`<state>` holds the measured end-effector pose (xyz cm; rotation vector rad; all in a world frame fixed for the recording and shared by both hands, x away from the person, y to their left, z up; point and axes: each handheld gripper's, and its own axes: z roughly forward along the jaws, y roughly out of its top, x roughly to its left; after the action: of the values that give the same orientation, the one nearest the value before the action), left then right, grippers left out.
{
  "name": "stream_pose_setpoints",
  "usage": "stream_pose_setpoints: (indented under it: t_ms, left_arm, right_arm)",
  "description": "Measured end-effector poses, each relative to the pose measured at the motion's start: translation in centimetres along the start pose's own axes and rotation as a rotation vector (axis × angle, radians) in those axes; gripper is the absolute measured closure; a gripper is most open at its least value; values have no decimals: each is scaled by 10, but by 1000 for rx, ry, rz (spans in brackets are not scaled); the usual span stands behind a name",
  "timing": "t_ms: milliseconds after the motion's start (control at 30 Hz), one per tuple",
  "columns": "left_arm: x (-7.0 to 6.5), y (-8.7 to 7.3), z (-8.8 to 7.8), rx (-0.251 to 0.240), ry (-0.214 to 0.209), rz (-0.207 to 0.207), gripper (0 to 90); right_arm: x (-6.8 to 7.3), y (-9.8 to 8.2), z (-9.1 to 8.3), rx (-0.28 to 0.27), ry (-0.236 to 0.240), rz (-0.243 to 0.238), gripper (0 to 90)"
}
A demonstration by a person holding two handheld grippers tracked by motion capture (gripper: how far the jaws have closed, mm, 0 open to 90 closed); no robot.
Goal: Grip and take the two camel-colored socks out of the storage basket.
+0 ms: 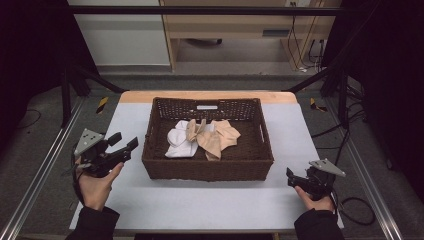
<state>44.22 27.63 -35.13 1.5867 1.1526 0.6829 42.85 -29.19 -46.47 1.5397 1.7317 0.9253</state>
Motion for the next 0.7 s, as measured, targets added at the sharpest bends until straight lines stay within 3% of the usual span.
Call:
stream_pose_setpoints:
  t_ms: [433,700]
  left_arm:
    - [-26,25,28,4,-29,26,337]
    - [-55,40,49,10,-68,60,332]
  right_arm:
    - [2,1,0,-7,4,-10,42]
    - [4,2,0,-13,9,-23,47]
